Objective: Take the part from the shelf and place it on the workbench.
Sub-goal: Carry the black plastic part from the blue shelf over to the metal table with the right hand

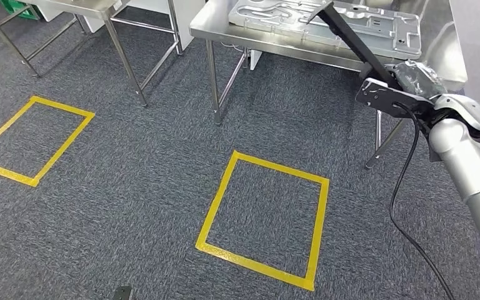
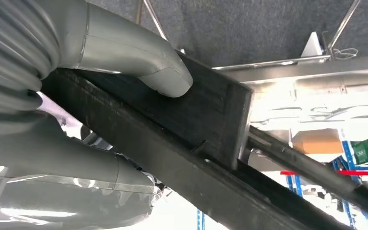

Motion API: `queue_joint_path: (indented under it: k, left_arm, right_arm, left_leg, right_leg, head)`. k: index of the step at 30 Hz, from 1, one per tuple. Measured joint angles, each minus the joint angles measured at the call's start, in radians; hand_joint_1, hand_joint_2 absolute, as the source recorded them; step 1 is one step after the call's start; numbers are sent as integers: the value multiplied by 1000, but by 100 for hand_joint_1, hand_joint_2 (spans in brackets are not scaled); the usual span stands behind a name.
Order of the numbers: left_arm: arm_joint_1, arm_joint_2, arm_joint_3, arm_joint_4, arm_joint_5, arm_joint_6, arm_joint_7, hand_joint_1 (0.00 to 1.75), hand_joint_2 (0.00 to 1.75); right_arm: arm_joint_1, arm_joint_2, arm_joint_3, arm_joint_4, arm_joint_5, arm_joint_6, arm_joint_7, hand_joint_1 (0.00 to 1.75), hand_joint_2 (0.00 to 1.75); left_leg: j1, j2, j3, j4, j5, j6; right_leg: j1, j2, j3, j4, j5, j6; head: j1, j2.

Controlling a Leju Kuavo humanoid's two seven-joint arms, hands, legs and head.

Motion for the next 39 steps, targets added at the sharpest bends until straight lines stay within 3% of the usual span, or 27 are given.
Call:
queue_joint_path:
  k: [2, 3, 4, 5, 7, 8, 9, 11, 12, 14, 15, 17, 18, 19, 20, 23, 24, 26, 28, 30, 32, 33, 34, 35, 38, 39]
  left_arm:
    - [0, -1, 0, 0, 0, 0, 0, 0, 0]
    - [2, -1, 0, 0, 0, -1, 0, 0, 0]
    - [4, -2, 0, 0, -1, -2, 0, 0, 0]
    - [6, -2, 1, 0, -2, -4, 0, 0, 0]
    - [10, -3, 1, 1, -6, -8, 2, 0, 0]
    - [8, -2, 1, 2, -10, -10, 3, 0, 0]
    - [4, -2, 0, 2, -15, -12, 4, 0, 0]
    - [-4, -1, 0, 2, -22, -17, 6, 0, 0]
    - [-6, 0, 0, 2, -25, -19, 6, 0, 0]
    - [-10, 1, -1, 2, -31, -24, 4, 0, 0]
    - [-11, 1, -1, 2, -34, -26, 3, 0, 0]
    - [-11, 1, -2, 2, -36, -29, 3, 0, 0]
    - [-10, 1, -2, 2, -36, -29, 2, 0, 0]
    - [-8, 1, -2, 2, -36, -29, 2, 0, 0]
    - [-6, 1, -2, 2, -35, -30, 1, 0, 0]
    - [6, 5, -2, 5, -35, -31, 4, 0, 0]
    - [8, 6, -2, 6, -35, -31, 6, 0, 0]
    - [3, 7, -2, 7, -34, -31, 9, 0, 0]
    - [-1, 7, -2, 6, -34, -31, 10, 0, 0]
    - [-5, 6, -2, 6, -34, -31, 11, 0, 0]
    - [-5, 6, -2, 7, -34, -31, 12, 0, 0]
    - [-4, 5, -2, 7, -34, -32, 12, 0, 0]
    - [-1, 4, -2, 7, -34, -32, 12, 0, 0]
    - [1, 3, -2, 7, -34, -33, 12, 0, 0]
    - [7, -1, -2, 7, -34, -33, 12, 0, 0]
    - [5, -2, -2, 7, -34, -33, 12, 0, 0]
  right_arm:
    - [4, 1, 0, 5, 4, -1, 2, 175, 175]
    - [6, 1, 0, 7, 7, -1, 3, 175, 175]
    - [7, 1, 0, 10, 12, -3, 5, 175, 175]
    - [7, 1, -1, 13, 21, -8, 8, 175, 175]
    - [6, 1, -1, 23, 47, -28, 22, 175, 175]
    - [4, 4, -2, 27, 62, -38, 31, 175, 175]
    - [-2, 8, -3, 31, 76, -41, 42, 175, 175]
    - [-32, 24, -8, 35, 95, -21, 59, 175, 175]
    - [-54, 37, -10, 41, 101, 5, 63, 175, 175]
    - [-100, 68, -11, 64, 107, 73, 60, 175, 175]
    - [-114, 86, -11, 79, 108, 104, 56, 175, 175]
    - [-126, 117, -9, 105, 107, 142, 52, 175, 175]
    - [-128, 130, -9, 114, 107, 154, 47, 175, 175]
    - [-133, 142, -7, 123, 108, 169, 41, 175, 175]
    - [-140, 156, -6, 132, 107, 189, 33, 175, 175]
    - [-164, 201, 10, 170, 94, 281, 18, 175, 175]
    - [-170, 216, 17, 180, 87, 312, 17, 175, 175]
    - [-188, 242, 25, 189, 76, 353, 18, 175, 175]
    - [-217, 261, 29, 192, 67, 369, 19, 175, 175]
    - [-240, 272, 31, 201, 56, 385, 21, 175, 175]
    - [-240, 277, 35, 212, 49, 397, 29, 175, 175]
    - [-236, 278, 37, 217, 48, 399, 36, 175, 175]
    - [-234, 278, 40, 221, 47, 398, 42, 175, 175]
    - [-235, 277, 42, 224, 46, 396, 47, 175, 175]
    - [-241, 270, 44, 229, 44, 384, 51, 175, 175]
    - [-242, 267, 45, 227, 45, 379, 51, 175, 175]
  left_leg:
    - [3, -4, 39, -2, -31, -1]
    - [4, -6, 60, -2, -48, -3]
    - [5, -7, 82, -2, -65, -5]
    - [6, -8, 106, -2, -84, -8]
    - [4, -9, 146, -2, -122, -17]
    - [4, -9, 161, -5, -139, -23]
    - [3, -7, 174, -5, -149, -29]
    - [5, -3, 181, 14, -146, -42]
    - [5, -1, 170, 50, -131, -48]
    - [9, -1, 108, 164, -124, -61]
    - [11, -1, 69, 223, -143, -66]
    - [13, -1, 0, 284, -229, -71]
    - [13, -1, -24, 279, -267, -70]
    - [12, -1, -42, 252, -282, -67]
    - [10, -1, -52, 205, -262, -62]
    - [-1, -1, -57, 42, -24, -36]
    - [-3, -1, -51, 16, 27, -29]
    - [-3, 0, -29, 3, 22, -20]
    - [1, -2, -3, -13, 9, -12]
    - [8, -5, 29, -29, -6, -9]
    - [12, -11, 66, -39, -27, -9]
    - [13, -15, 86, -41, -40, -10]
    - [14, -18, 107, -43, -53, -12]
    - [15, -20, 127, -43, -68, -14]
    - [13, -20, 179, -42, -116, -26]
    - [12, -19, 191, -46, -129, -32]
  right_leg:
    - [-5, -2, -62, 39, -81, 8]
    - [-7, -3, -78, 25, -112, 11]
    - [-8, -5, -87, -9, -118, 13]
    - [-10, -9, -90, -63, -83, 14]
    - [-8, -20, -87, -185, 85, 7]
    - [-4, -23, -84, -223, 154, 1]
    - [0, -22, -80, -242, 189, -6]
    - [2, -15, -62, -244, 167, -24]
    - [0, -12, -49, -248, 155, -33]
    - [-3, -5, -17, -255, 132, -45]
    - [-3, -1, 0, -258, 118, -48]
    - [-3, 5, 39, -260, 87, -49]
    - [-2, 6, 60, -260, 71, -48]
    - [-2, 6, 80, -261, 54, -48]
    - [-1, 5, 100, -261, 38, -47]
    - [3, 8, 152, -266, -7, -39]
    - [3, 10, 165, -270, -16, -34]
    - [4, 12, 174, -264, -17, -20]
    - [4, 6, 150, -201, -7, -11]
    - [2, 0, 84, -87, -27, -4]
    - [-2, -1, 13, 1, -84, 5]
    - [-4, -2, -12, 11, -107, 8]
    - [-6, -3, -27, -8, -112, 11]
    - [-6, -5, -32, -53, -90, 11]
    - [-1, -17, -26, -232, 107, 2]
    - [3, -18, -22, -260, 149, -5]
  head:
    - [0, 0]
    - [0, 0]
    - [0, 0]
    - [0, 0]
    - [-1, 0]
    - [-1, 0]
    - [1, 0]
    - [3, 0]
    - [3, 0]
    - [1, 0]
    - [1, 0]
    - [1, 0]
    - [1, 0]
    - [1, 0]
    - [1, 0]
    - [1, 0]
    - [1, 0]
    - [1, 0]
    - [1, 0]
    - [0, 0]
    - [0, 0]
    - [0, 0]
    - [0, 0]
    - [0, 0]
    - [1, 0]
    - [1, 0]
